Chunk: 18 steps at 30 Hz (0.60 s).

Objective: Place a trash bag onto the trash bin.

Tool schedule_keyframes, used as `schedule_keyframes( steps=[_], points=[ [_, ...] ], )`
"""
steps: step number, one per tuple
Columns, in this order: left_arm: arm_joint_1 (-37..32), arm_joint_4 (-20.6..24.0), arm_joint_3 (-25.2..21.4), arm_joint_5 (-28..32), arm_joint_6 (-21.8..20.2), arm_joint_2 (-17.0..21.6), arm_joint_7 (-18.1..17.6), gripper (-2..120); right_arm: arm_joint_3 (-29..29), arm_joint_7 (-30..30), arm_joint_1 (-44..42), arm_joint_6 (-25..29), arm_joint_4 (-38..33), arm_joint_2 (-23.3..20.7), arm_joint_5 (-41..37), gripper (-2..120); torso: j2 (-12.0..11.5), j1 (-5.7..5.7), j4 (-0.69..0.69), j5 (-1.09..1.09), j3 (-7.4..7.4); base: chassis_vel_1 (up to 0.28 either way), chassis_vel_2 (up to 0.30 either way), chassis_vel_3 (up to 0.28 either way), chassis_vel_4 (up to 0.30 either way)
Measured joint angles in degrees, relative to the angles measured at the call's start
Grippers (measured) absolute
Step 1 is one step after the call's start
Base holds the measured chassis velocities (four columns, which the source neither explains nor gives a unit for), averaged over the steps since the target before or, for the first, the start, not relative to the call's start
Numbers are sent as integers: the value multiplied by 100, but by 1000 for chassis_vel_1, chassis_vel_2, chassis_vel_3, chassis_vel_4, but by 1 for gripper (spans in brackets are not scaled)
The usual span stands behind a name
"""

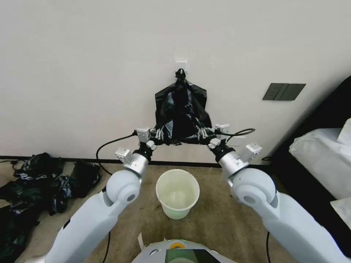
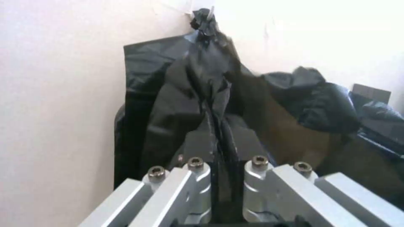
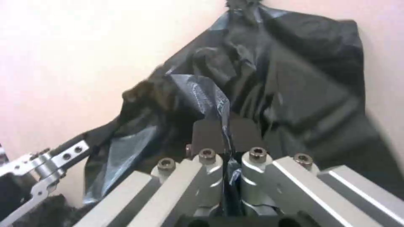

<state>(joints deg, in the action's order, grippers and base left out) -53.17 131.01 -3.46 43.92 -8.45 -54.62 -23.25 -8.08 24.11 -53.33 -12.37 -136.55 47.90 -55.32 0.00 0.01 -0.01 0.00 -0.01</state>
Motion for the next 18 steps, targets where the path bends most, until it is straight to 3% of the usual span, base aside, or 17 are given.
schedule_keyframes(
  steps=[11,18],
  points=[
    [-519,305,-131,-134,43,-25,23,6,-235,-115,-615,80,-198,399,312,0,0,0,0,0,0,0,0,0,0],
    [-870,263,-96,-413,136,-195,144,7,-232,-225,-1051,204,-152,794,612,0,0,0,0,0,0,0,0,0,0]
  ],
)
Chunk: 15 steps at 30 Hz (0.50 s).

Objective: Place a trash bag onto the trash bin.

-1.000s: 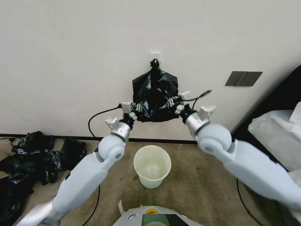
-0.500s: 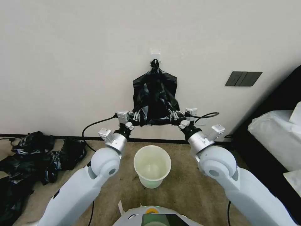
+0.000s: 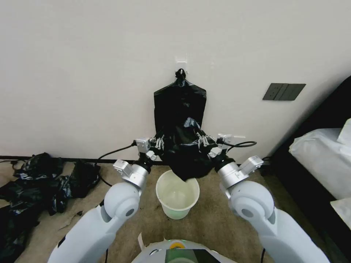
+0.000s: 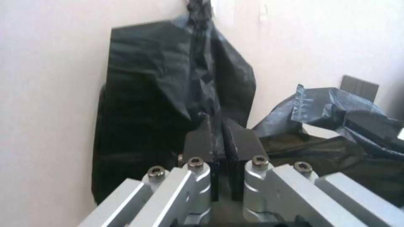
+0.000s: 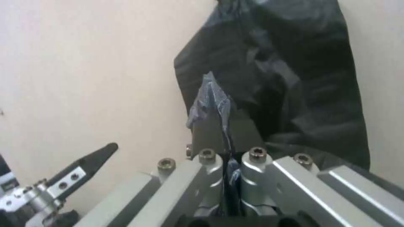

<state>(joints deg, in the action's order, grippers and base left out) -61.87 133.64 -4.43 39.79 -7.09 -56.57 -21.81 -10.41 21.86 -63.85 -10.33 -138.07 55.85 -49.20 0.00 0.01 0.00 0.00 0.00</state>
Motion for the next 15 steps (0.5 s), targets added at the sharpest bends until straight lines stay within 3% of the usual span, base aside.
schedule_keyframes(
  steps=[5,11,15],
  points=[
    [21,-130,63,-70,22,-124,19,6,98,-49,-109,48,142,337,150,0,0,-1,1,0,0,0,0,0,0],
    [-256,-37,-42,-69,6,-77,21,7,221,-60,-68,43,116,405,178,0,0,-1,0,0,0,0,0,0,0],
    [-630,90,-294,-68,-83,55,-14,21,234,-102,-36,43,101,380,186,0,0,-1,-1,-1,0,0,0,0,0]
  ],
)
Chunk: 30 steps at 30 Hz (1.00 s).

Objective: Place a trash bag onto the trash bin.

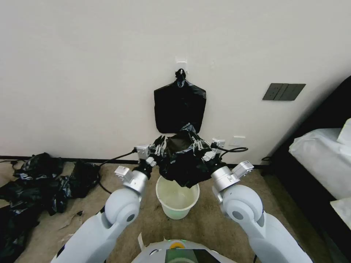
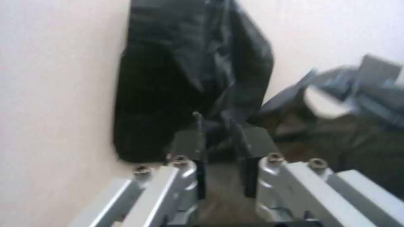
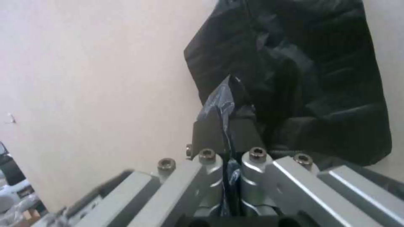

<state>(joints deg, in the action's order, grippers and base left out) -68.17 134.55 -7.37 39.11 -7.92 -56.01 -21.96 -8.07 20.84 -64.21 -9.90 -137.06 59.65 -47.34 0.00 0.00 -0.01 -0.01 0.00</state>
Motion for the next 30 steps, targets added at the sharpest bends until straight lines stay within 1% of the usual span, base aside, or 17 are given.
schedule_keyframes(
  steps=[2,4,5,8,9,11,13,14,16,17,18,20,21,23,27,28,30],
  points=[
    [-190,125,-133,17,-266,141,-140,27,14,-48,27,7,24,-5,71,0,0,0,0,0,0,0,0,0,0],
    [-280,278,-242,179,-677,297,-355,37,45,-106,40,37,76,-5,199,0,0,0,0,1,0,0,0,0,0],
    [-280,278,-242,179,-677,297,-355,37,45,-106,40,37,76,-5,199,0,0,0,0,1,0,0,0,0,0],
    [-209,428,-373,671,-1350,512,-591,52,84,-170,2,66,101,-4,359,0,0,0,1,1,0,0,0,0,0],
    [-209,428,-373,671,-1350,512,-591,52,84,-170,2,66,101,-4,359,0,0,0,1,1,0,0,0,0,0],
    [-62,472,-431,1167,-1906,648,-778,60,91,-197,-34,75,101,-15,455,0,0,0,2,1,0,0,0,0,0],
    [109,457,-426,1683,-2382,717,-1074,71,86,-211,-75,81,98,-35,504,0,0,0,2,1,1,0,0,0,0],
    [109,457,-426,1683,-2382,717,-1074,71,86,-211,-75,81,98,-35,504,0,0,0,2,1,1,0,0,0,0],
    [242,377,-378,2048,-2674,711,-1359,77,75,-214,-116,83,90,-54,535,0,0,0,2,1,0,0,0,0,0],
    [324,305,-338,2262,-2851,667,-1549,84,65,-215,-144,84,78,-73,549,0,0,0,2,1,1,0,0,0,0],
    [324,305,-338,2262,-2851,667,-1549,84,65,-215,-144,84,78,-73,549,0,0,0,2,1,1,0,0,0,0],
    [422,152,-240,2506,-3040,552,-1781,91,41,-216,-172,85,58,-106,553,0,0,0,2,1,1,0,0,0,0],
    [455,74,-184,2636,-3103,485,-1872,97,20,-216,-177,85,45,-124,550,0,0,0,1,1,1,0,0,0,0],
    [482,7,-140,2767,-3148,421,-1941,97,3,-216,-179,86,33,-141,544,0,0,0,1,1,1,0,0,0,0],
    [568,-253,0,3010,-3232,222,-2000,80,-13,-210,-231,86,-12,-162,520,0,0,0,1,1,1,0,0,0,0],
    [568,-253,0,3010,-3232,222,-2000,80,-13,-210,-231,86,-12,-162,520,0,0,0,1,1,1,0,0,0,0],
    [613,-328,42,3062,-3217,140,-1993,70,-7,-207,-271,84,-16,-138,517,0,0,0,2,1,1,0,0,0,0]
  ],
)
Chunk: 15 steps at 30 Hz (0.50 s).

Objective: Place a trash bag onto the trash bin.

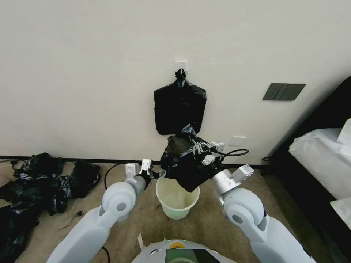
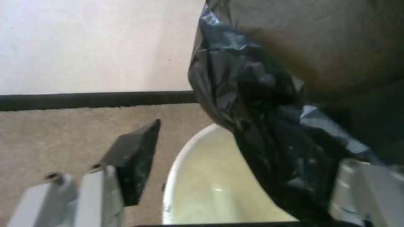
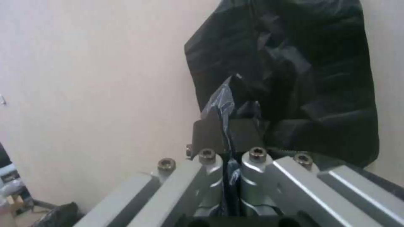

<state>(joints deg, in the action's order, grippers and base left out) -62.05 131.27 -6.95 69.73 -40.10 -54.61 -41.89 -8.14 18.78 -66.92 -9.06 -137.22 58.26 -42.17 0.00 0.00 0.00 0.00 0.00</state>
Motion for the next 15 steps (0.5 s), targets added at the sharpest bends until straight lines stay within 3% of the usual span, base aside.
schedule_keyframes(
  steps=[7,9,12,15],
  points=[
    [22,-131,56,323,22,-193,-25,43,35,7,-89,-6,-2,59,9,0,0,0,0,0,0,0,0,0,0],
    [14,-149,61,345,22,-216,-36,40,36,6,-102,-7,-10,59,9,0,0,0,0,0,0,0,0,0,0],
    [9,-219,83,383,43,-293,-59,25,35,6,-145,-8,-52,54,3,0,0,0,0,0,0,0,0,0,0],
    [27,-239,92,386,94,-332,-58,18,38,9,-184,-6,-78,69,-42,0,0,0,0,0,0,0,0,0,0]
  ],
)
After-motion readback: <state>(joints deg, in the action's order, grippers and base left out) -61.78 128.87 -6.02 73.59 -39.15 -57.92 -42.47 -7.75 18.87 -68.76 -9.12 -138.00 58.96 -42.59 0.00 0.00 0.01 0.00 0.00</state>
